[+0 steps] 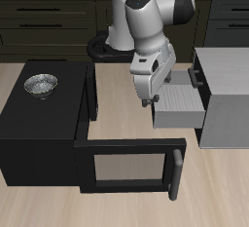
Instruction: Close the top and middle drawer of the white cabinet and close the microwave
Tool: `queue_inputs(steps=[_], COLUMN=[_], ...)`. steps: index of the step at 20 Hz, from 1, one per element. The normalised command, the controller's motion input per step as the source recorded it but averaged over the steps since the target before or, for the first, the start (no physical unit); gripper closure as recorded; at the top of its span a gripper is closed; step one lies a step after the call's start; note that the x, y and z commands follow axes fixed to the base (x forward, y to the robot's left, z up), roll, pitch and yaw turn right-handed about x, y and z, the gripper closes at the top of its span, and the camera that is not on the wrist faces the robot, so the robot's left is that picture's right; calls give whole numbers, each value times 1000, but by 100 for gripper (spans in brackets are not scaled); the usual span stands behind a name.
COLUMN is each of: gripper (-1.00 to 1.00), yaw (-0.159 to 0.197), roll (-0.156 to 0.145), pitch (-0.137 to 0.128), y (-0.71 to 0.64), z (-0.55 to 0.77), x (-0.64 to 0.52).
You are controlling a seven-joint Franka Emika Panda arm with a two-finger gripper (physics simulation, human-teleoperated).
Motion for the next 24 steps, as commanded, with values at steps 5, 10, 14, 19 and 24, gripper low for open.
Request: queue_inputs(steps=[5,10,14,19,24], gripper=[-100,-100,-100,-100,-100], yaw=[0,19,23,19,1], roll=[-47,-50,-40,-34,-28], pitch=[11,10,17,28,4], y=[-406,-404,-332,-290,-139], z=[115,45,-91,-109,-67], x=[-37,-8,21,3,54])
